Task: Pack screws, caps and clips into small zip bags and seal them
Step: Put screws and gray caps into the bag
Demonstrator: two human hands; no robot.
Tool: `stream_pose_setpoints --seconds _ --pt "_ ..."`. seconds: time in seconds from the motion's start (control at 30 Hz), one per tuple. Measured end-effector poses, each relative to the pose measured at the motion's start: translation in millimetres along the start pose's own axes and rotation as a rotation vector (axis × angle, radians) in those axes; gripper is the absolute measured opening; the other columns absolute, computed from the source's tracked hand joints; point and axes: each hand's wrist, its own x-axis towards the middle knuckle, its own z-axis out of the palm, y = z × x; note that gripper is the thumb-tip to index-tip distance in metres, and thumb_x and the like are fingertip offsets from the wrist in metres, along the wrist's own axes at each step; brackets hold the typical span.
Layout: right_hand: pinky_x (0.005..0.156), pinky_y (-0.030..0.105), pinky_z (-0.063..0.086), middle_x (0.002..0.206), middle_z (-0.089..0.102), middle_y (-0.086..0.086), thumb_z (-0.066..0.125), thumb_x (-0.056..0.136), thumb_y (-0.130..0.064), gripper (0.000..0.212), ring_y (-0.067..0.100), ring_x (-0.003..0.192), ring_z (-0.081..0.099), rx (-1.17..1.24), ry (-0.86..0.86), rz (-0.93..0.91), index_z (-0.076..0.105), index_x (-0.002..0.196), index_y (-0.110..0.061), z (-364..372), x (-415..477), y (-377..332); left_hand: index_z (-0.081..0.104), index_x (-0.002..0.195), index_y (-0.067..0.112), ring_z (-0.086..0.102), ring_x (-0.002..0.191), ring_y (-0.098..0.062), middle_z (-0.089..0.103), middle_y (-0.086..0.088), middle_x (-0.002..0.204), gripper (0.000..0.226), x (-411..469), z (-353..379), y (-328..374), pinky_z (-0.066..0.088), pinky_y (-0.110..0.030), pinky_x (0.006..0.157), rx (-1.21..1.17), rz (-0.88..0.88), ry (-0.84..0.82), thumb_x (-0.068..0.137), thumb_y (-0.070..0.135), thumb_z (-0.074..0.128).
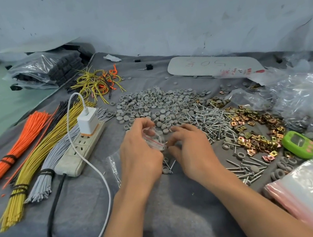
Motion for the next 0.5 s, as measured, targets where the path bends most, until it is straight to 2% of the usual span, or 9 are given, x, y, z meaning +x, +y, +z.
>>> stream_pose_setpoints --seconds 0.1,0.13,0.23,0.37,0.43,0.5 --pt "0.089 0.001 0.03 0.119 0.066 -0.013 0.076 0.089 -0.014 0.021 0.001 0.113 0.057 0.261 0.175 0.049 0.072 0.081 -0.033 -16 -4 2 0.049 0.107 0.045 0.058 0.091 -0.002 0.063 0.018 0.099 0.063 -3 1 2 0.044 -0.023 0.067 0.03 -0.002 -0.045 0.074 -0.005 0.07" --pt "0.086 -0.002 0.027 0.114 0.066 -0.017 0.077 0.089 -0.017 0.022 -0.005 0.108 0.057 0.311 0.2 0.055 0.07 0.079 -0.036 -21 -5 2 0.048 0.11 0.045 0.059 0.092 -0.005 0.061 0.019 0.099 0.067 -4 3 4 0.045 -0.026 0.069 0.04 -0.002 -0.062 0.073 -0.007 0.069" --pt "0.092 0.0 0.028 0.112 0.068 -0.025 0.08 0.085 -0.017 0.027 -0.005 0.114 0.055 0.371 0.201 0.009 0.07 0.074 -0.039 -30 -10 0 0.045 0.121 0.044 0.058 0.097 -0.011 0.06 0.016 0.103 0.073 -8 10 10 0.043 -0.028 0.074 0.039 0.04 -0.119 0.074 -0.008 0.068" --pt "0.099 -0.003 0.018 0.133 0.064 -0.022 0.08 0.081 -0.009 0.032 0.002 0.132 0.042 0.327 0.121 -0.061 0.074 0.076 -0.041 -30 -9 -4 0.045 0.121 0.05 0.062 0.095 -0.011 0.065 0.014 0.109 0.072 -11 17 16 0.046 -0.025 0.069 -0.008 0.086 -0.156 0.076 -0.001 0.068" --pt "0.096 -0.008 0.014 0.139 0.059 -0.021 0.08 0.085 -0.011 0.027 -0.005 0.132 0.036 0.342 0.088 -0.06 0.081 0.085 -0.038 -31 -8 -5 0.045 0.118 0.053 0.061 0.089 0.001 0.065 0.019 0.106 0.074 -12 17 17 0.042 -0.013 0.06 -0.032 0.087 -0.146 0.074 -0.001 0.068" --pt "0.108 0.0 0.019 0.144 0.058 -0.02 0.079 0.089 -0.013 0.028 -0.007 0.135 0.038 0.426 0.103 -0.038 0.081 0.095 -0.04 -32 -7 -3 0.045 0.115 0.054 0.058 0.084 0.013 0.064 0.023 0.099 0.075 -11 17 17 0.041 -0.007 0.061 -0.057 0.087 -0.122 0.072 -0.003 0.067"
